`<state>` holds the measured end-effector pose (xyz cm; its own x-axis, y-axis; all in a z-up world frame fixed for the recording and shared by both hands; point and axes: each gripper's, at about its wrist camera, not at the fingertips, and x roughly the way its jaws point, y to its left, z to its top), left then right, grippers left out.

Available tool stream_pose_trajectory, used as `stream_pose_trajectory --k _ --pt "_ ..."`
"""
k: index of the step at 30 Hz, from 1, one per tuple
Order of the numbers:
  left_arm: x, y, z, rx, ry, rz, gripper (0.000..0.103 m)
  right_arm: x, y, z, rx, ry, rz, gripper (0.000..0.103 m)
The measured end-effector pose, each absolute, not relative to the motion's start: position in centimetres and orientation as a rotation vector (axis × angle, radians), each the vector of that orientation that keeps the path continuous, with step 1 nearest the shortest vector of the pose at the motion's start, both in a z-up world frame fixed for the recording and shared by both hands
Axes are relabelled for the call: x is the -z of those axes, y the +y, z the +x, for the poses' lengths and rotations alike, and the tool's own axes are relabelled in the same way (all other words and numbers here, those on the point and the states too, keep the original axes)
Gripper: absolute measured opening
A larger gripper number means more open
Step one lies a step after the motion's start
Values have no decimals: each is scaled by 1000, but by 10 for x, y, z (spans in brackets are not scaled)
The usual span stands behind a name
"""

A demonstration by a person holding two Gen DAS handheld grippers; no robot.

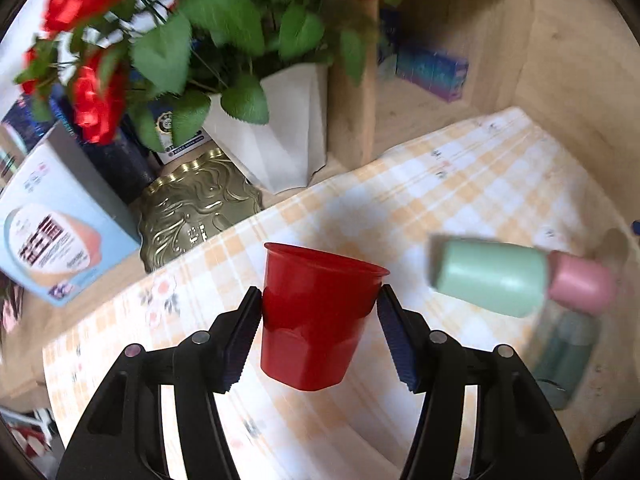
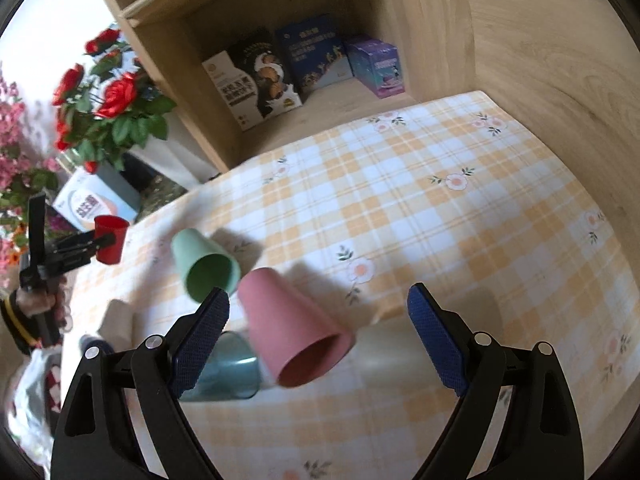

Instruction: Flip cup upside down

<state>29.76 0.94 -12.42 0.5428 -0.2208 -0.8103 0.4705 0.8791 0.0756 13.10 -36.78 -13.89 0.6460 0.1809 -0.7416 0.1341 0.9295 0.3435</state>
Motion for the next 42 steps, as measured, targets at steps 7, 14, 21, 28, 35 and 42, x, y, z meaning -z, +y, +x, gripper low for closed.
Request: stream_pose_trajectory --k 7,14,21,28,35,42 --pt "102 -11 205 482 888 225 58 125 -357 103 -57 855 368 88" --pt "128 -33 115 509 937 80 58 136 -331 81 -110 907 329 88" --pt "170 -35 68 450 1033 -119 58 142 -309 67 -165 943 293 88" --pt "194 -29 63 385 1089 -313 58 144 -295 64 -180 963 250 88" --pt "209 -39 66 383 1112 -321 58 156 -288 59 -182 1001 242 88" --pt "207 -35 65 386 1098 -319 64 161 -275 53 -186 1014 195 88"
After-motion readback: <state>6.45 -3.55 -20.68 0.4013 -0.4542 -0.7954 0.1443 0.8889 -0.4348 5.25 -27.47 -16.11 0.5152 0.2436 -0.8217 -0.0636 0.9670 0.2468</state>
